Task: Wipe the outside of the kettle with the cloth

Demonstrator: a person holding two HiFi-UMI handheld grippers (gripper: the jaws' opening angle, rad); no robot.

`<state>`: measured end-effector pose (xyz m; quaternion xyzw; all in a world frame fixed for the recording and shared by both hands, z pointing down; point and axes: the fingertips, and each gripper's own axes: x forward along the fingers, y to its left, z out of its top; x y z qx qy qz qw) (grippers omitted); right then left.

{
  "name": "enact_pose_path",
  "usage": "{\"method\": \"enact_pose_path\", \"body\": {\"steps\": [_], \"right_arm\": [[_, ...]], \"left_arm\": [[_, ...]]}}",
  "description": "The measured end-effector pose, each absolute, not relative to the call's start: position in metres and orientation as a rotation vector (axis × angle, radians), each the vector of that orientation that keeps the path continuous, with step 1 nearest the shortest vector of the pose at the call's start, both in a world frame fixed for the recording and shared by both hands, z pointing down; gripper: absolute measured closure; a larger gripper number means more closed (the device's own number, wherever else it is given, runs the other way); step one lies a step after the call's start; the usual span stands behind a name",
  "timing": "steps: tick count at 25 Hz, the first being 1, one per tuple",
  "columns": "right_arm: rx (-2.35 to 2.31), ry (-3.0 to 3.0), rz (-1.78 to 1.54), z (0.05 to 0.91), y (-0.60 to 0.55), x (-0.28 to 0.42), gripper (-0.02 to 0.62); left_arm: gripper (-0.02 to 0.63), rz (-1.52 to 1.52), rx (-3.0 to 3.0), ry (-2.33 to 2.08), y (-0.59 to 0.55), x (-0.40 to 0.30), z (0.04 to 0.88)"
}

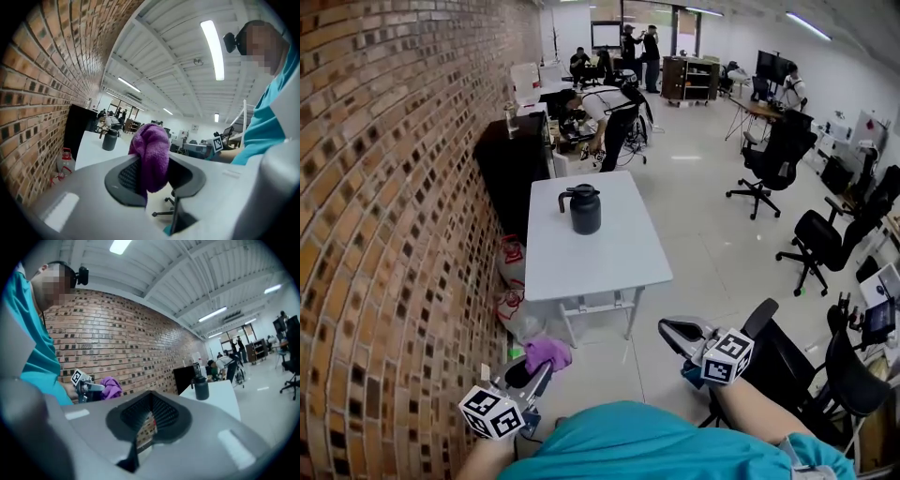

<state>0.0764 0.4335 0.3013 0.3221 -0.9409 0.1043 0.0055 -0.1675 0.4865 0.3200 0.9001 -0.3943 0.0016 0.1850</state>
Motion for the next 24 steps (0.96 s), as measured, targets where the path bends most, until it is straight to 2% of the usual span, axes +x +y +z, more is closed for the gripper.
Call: {"method": "enact_pose_path", "body": {"steps": [4,24], "right_arm": [[0.989,-2.941,0.314,0.307,0.44,0.079,0.592],[0.922,-2.949,0.277,0.308,0.418,0.035,0.592]], "left_arm": [[0.483,0.028,2.577,-1.087,0.497,-0.154,0.319],[0.483,0.017,2.57,-1.078,0.467,-0.19,0.319]]}}
